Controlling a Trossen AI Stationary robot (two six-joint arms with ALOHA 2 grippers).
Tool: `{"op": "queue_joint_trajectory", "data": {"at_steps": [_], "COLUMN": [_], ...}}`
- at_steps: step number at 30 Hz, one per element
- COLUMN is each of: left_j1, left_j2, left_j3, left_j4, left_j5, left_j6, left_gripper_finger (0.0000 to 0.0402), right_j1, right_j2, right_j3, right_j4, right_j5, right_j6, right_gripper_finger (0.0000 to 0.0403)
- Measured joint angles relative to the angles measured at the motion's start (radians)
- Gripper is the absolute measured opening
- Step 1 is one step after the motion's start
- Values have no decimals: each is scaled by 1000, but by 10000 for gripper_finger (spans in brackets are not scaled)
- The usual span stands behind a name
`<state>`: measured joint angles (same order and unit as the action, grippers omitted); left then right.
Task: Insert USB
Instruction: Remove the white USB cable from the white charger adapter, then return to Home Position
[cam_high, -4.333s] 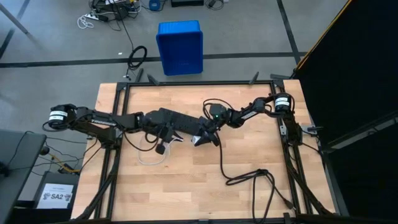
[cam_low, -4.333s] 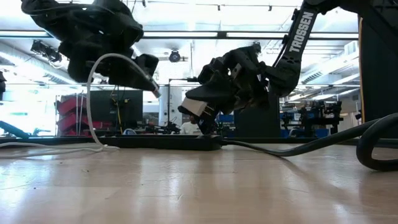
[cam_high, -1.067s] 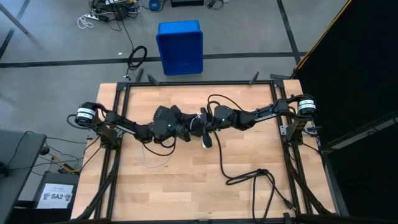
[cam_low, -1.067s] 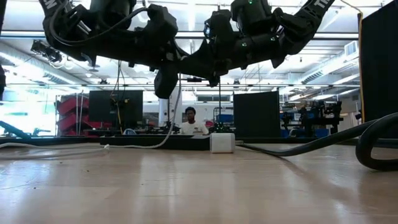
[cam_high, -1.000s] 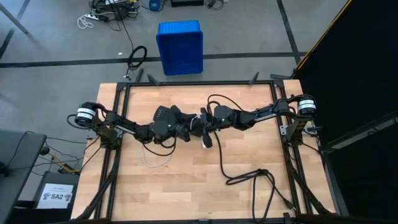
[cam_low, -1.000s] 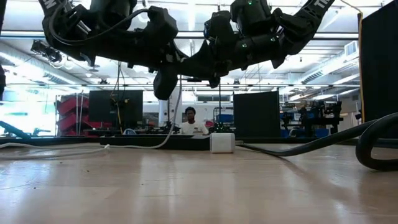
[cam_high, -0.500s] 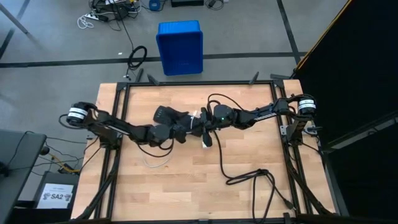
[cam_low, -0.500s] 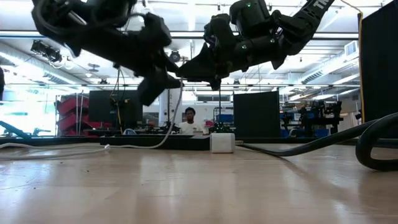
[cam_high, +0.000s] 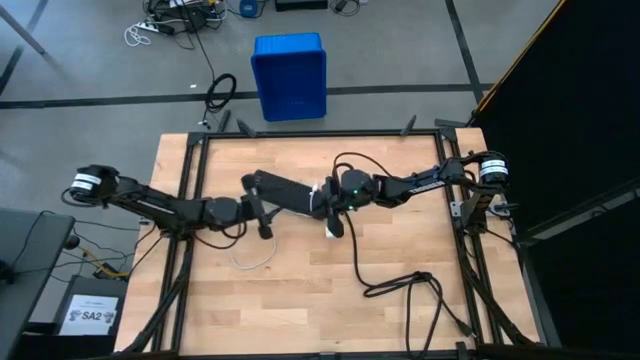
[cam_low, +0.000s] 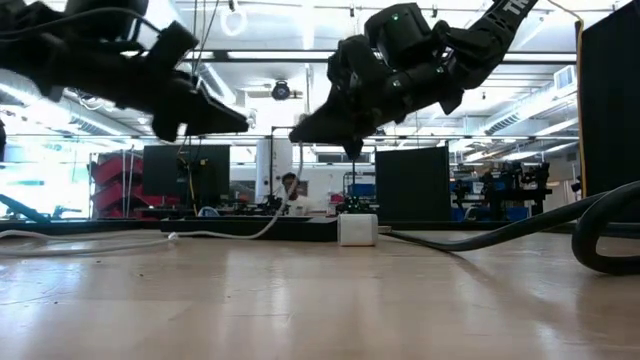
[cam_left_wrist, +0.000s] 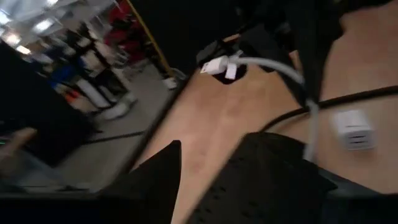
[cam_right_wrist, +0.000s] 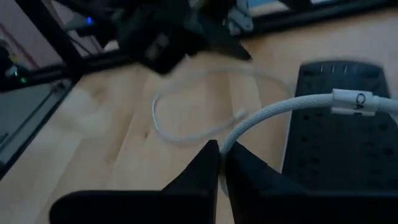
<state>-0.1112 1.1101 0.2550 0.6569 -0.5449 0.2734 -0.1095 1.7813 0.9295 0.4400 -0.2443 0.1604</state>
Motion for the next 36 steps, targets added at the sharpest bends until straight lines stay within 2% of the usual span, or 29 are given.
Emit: {"op": "queue_joint_trajectory", "data": {"at_steps": [7, 10, 15, 21, 27, 31, 36], "left_j1": [0, 0, 0, 0, 0, 1, 25], "left_j2": [-9, -9, -9, -9, -8, -8, -8], "left_j3": [-27, -27, -27, -27, -27, -26, -6], "left_j4": [20, 43, 57, 55, 54, 55, 54], "left_j5": [31, 68, 95, 111, 139, 140, 190], "left_j6": [-91, -106, -121, -121, -120, -105, -102], "left_gripper_finger": [198, 198, 198, 198, 198, 198, 198], "right_j1": [-16, -18, -11, -12, -18, -52, -106], "right_j2": [0, 0, 0, 0, -11, -87, -232], "right_j3": [0, 0, 0, 0, 0, 0, 0], "right_j4": [-185, -210, -222, -226, -235, -291, -360], "right_j5": [-17, -2, 4, -80, -93, -92, -86], "right_j6": [-3, -14, -44, -30, -27, -46, -59], "right_gripper_finger": [0, 15, 79, 186, 270, 293, 288]}}
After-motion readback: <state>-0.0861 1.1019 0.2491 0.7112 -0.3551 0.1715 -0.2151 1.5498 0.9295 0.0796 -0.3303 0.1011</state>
